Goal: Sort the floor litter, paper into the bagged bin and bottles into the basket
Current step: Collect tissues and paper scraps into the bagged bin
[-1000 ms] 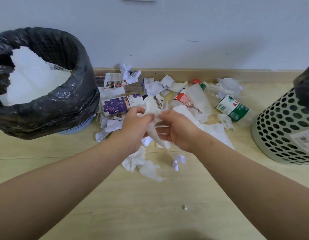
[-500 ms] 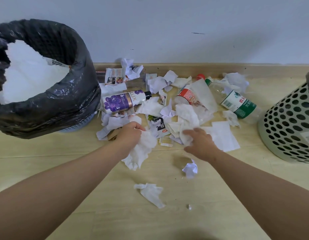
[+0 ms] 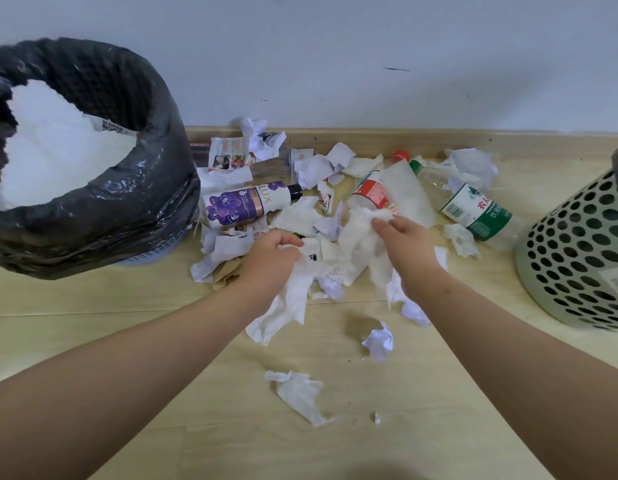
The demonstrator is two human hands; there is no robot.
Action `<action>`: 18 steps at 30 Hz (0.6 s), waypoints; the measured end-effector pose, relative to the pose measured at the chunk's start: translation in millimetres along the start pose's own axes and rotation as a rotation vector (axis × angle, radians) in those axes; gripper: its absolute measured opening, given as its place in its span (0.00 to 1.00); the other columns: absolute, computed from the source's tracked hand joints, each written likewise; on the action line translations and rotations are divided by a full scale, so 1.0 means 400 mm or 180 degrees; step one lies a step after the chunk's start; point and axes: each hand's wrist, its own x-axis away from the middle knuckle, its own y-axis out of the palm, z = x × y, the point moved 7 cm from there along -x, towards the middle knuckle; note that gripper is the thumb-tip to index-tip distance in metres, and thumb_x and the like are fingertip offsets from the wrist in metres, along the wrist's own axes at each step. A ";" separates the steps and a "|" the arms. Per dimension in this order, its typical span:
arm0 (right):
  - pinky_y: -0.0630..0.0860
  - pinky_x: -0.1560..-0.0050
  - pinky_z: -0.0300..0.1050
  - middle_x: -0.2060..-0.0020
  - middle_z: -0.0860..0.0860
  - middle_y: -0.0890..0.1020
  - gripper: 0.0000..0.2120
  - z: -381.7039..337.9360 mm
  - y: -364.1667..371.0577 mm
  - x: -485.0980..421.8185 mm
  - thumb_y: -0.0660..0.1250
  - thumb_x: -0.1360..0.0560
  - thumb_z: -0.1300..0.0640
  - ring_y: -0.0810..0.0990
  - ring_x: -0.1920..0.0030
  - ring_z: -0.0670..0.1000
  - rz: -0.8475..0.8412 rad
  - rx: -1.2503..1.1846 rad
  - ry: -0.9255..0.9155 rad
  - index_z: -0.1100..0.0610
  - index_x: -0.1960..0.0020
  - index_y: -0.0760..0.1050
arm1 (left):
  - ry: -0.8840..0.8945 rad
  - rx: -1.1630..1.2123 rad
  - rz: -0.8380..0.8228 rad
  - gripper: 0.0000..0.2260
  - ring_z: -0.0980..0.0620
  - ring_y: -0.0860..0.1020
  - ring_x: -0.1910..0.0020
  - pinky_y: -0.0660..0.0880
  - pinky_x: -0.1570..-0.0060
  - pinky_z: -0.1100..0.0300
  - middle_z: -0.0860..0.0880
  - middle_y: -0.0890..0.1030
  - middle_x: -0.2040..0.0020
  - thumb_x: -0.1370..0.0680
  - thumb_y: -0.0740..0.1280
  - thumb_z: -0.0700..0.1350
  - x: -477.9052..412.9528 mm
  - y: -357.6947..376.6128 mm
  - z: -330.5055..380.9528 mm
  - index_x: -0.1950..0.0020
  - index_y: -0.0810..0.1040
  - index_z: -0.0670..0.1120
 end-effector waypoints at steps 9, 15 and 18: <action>0.79 0.61 0.46 0.57 0.56 0.80 0.07 -0.027 0.129 0.063 0.60 0.21 0.62 0.80 0.61 0.52 -0.1350 -0.1133 0.0495 0.59 0.47 0.75 | 0.0342 0.0567 -0.0594 0.11 0.51 0.78 0.48 0.76 0.55 0.61 0.53 0.76 0.44 0.24 0.69 0.47 0.025 0.052 0.038 0.43 0.74 0.50; 0.77 0.59 0.41 0.57 0.51 0.79 0.15 0.014 0.140 0.089 0.69 0.27 0.65 0.80 0.60 0.48 -0.1873 -0.0305 0.0369 0.51 0.44 0.74 | 0.0142 0.0505 -0.0425 0.05 0.50 0.79 0.56 0.78 0.56 0.55 0.46 0.81 0.53 0.23 0.67 0.48 0.020 0.027 0.015 0.54 0.77 0.46; 0.74 0.60 0.40 0.62 0.51 0.77 0.12 0.036 0.110 0.077 0.69 0.27 0.66 0.77 0.62 0.49 -0.1511 0.0157 0.0357 0.48 0.52 0.76 | -0.0067 0.0557 -0.0454 0.09 0.49 0.78 0.51 0.76 0.44 0.49 0.47 0.81 0.52 0.23 0.65 0.52 0.015 0.020 -0.004 0.54 0.78 0.47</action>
